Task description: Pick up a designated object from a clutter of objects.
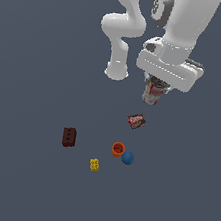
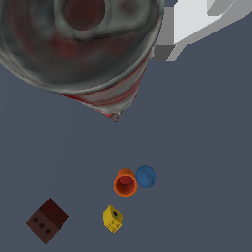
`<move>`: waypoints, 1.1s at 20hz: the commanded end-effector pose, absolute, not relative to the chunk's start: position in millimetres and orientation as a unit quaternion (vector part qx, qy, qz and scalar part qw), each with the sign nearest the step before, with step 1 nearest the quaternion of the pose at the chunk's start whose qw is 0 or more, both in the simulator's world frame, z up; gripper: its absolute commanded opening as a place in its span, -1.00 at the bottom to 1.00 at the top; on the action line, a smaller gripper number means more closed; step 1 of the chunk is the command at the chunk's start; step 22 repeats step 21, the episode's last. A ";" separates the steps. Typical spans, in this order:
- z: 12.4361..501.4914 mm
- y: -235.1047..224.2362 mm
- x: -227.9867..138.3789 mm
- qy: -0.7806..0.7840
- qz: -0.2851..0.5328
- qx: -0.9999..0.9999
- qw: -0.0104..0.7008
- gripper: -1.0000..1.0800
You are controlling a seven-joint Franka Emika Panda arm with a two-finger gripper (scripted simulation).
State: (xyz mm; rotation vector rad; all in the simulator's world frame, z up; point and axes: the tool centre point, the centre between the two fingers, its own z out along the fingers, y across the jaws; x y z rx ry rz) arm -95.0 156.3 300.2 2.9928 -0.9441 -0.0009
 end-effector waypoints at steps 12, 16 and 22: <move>396.4 198.6 -131.7 -0.301 0.000 0.954 0.000 -1.00; 408.4 204.0 -135.5 -0.301 0.000 0.954 0.000 -1.00; 412.3 206.2 -135.6 -0.301 0.000 0.953 0.000 -1.00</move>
